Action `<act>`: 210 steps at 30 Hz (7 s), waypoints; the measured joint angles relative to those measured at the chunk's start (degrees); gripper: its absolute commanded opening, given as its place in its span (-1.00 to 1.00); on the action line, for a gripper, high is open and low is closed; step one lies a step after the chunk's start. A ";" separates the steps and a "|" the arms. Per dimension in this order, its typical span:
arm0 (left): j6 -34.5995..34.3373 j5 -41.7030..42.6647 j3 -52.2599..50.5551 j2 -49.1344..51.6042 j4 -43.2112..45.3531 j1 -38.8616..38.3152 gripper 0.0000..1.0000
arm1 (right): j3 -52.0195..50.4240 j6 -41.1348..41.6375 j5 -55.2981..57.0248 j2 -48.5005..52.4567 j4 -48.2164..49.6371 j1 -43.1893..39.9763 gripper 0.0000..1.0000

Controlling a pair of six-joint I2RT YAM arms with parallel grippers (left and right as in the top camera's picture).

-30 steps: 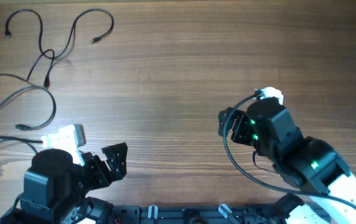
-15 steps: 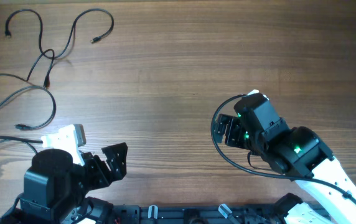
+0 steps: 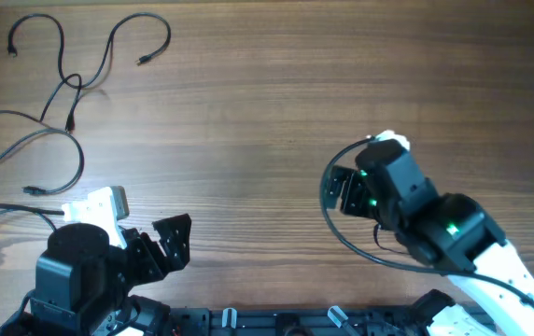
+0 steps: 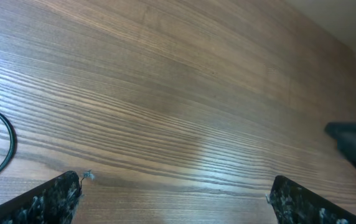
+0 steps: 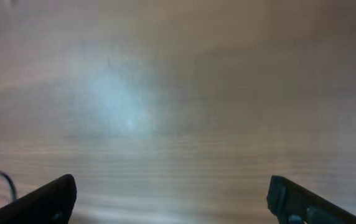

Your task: Untangle cables

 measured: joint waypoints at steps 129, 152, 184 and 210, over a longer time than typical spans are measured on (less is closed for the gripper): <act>8.87 0.31 -17.99 -18.43 15.50 10.38 1.00 | -57.72 -44.92 -12.37 -57.79 53.53 -36.98 1.00; 12.70 3.32 -49.35 -33.00 53.18 10.38 1.00 | -57.72 -44.92 -12.35 -57.79 53.55 -36.98 1.00; 21.77 0.37 -63.21 -33.09 70.29 16.15 1.00 | -57.72 -44.92 -12.35 -57.79 53.55 -36.98 0.99; 37.99 -1.46 -63.21 -33.09 70.10 18.67 1.00 | -57.72 -44.92 -12.35 -57.79 53.55 -36.98 1.00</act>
